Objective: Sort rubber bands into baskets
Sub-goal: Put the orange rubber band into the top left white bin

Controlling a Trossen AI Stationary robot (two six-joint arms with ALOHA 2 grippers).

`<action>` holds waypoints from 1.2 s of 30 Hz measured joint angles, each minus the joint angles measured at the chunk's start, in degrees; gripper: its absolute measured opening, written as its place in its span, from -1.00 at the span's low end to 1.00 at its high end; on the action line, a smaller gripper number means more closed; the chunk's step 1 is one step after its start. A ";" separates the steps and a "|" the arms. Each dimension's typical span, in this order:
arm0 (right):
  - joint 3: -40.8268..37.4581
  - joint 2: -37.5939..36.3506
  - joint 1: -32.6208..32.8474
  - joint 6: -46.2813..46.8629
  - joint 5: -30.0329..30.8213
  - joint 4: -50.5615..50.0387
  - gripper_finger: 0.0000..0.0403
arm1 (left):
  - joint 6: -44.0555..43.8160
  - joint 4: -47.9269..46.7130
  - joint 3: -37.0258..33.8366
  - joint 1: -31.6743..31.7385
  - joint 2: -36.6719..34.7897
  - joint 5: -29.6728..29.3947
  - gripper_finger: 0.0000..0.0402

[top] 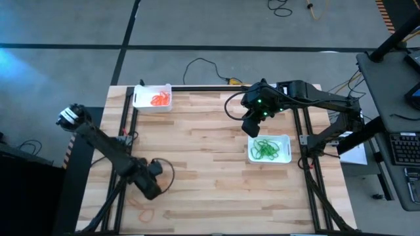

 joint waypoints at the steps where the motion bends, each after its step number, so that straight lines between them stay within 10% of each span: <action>1: 0.00 0.00 0.00 -0.01 -0.01 -0.02 -0.94 | 1.71 -0.04 -0.10 1.71 -1.24 -0.30 -0.99; 20: 0.00 0.00 0.01 0.00 -0.02 0.00 -0.94 | 48.34 -0.69 -0.09 48.67 -11.27 1.77 -1.00; 36: 0.00 0.00 0.01 -0.01 0.00 0.00 -0.94 | 50.66 6.75 -0.18 53.78 -1.37 1.16 -0.53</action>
